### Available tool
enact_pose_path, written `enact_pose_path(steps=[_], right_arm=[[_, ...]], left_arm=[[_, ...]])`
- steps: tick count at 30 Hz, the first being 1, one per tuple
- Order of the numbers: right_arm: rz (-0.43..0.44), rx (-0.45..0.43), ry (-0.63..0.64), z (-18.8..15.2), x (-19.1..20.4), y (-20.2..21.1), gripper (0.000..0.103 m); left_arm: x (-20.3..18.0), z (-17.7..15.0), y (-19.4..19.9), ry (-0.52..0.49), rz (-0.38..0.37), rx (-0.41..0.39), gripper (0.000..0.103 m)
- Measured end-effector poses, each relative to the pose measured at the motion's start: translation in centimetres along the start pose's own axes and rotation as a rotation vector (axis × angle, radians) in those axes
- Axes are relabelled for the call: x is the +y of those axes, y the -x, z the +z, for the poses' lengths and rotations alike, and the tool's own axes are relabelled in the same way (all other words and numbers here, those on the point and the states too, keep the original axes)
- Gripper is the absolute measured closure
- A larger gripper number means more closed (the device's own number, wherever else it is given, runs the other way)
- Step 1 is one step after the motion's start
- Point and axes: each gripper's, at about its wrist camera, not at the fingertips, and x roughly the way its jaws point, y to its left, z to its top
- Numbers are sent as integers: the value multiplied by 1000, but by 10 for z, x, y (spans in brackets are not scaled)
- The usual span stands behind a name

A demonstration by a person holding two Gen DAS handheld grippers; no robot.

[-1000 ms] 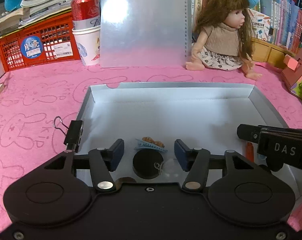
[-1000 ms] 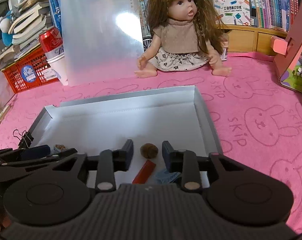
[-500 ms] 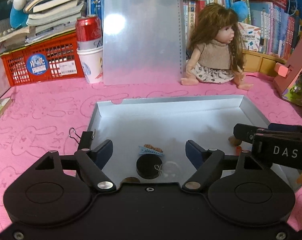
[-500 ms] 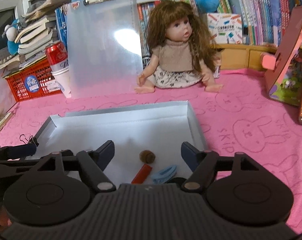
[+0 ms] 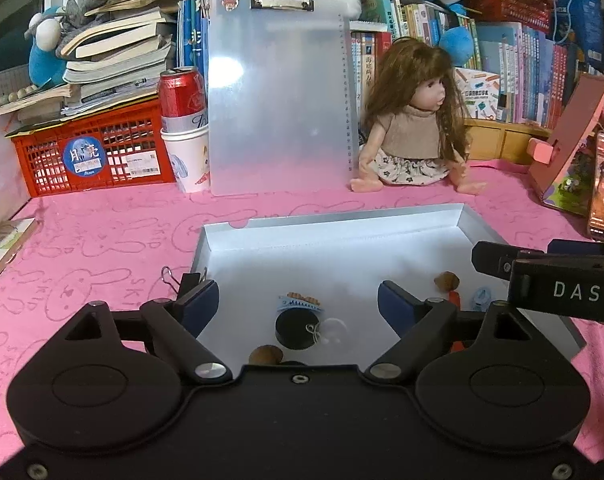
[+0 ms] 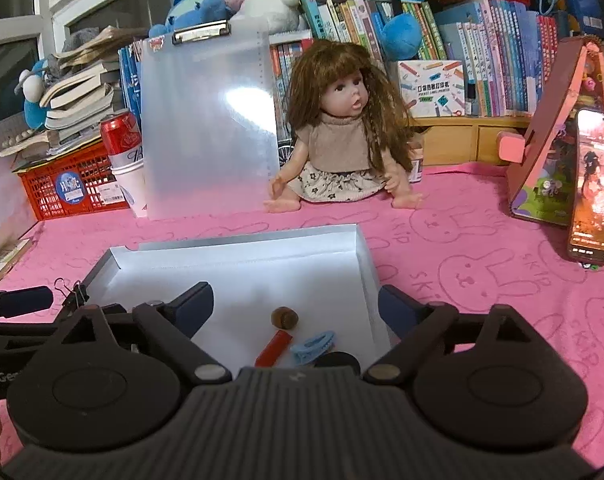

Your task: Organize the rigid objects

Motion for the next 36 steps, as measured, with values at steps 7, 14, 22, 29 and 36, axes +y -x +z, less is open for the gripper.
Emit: enact_pose_path(steps=[7,14,22,29,36], right_arm=[[12,-31,-17,-5,-1,17,2],[13,-55,11,-16,2,33,0],[4,-79,20,-30,5,48,0],[13,-86,27,-44,6,60,0],[12,-75,24,-59,2,69,0]], left_arm=[[2,-8,16,18,-20,-9,15],[1,-21,31,8,-26,-17,15],[6,-40,46,45,-30,-10,14],[8,-55,59,61,-41,6,14],[6,-74,70,39,-21,12,14]])
